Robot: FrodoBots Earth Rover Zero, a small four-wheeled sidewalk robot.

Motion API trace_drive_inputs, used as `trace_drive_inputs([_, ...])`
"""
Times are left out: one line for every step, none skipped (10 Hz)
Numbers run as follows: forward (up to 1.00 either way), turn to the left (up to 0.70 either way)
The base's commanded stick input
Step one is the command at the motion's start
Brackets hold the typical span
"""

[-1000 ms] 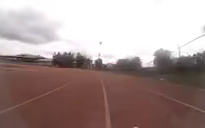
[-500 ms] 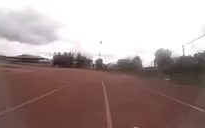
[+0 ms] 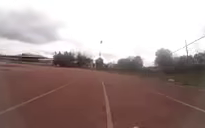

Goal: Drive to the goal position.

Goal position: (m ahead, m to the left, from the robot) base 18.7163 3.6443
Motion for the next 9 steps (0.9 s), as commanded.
trace_drive_inputs([0.7,0.0])
trace_drive_inputs([0.7,0.0])
trace_drive_inputs([0.7,0.0])
trace_drive_inputs([0.7,0.0])
trace_drive_inputs([0.7,0.0])
trace_drive_inputs([0.7,0.0])
trace_drive_inputs([0.7,0.0])
trace_drive_inputs([0.7,0.0])
trace_drive_inputs([0.7,0.0])
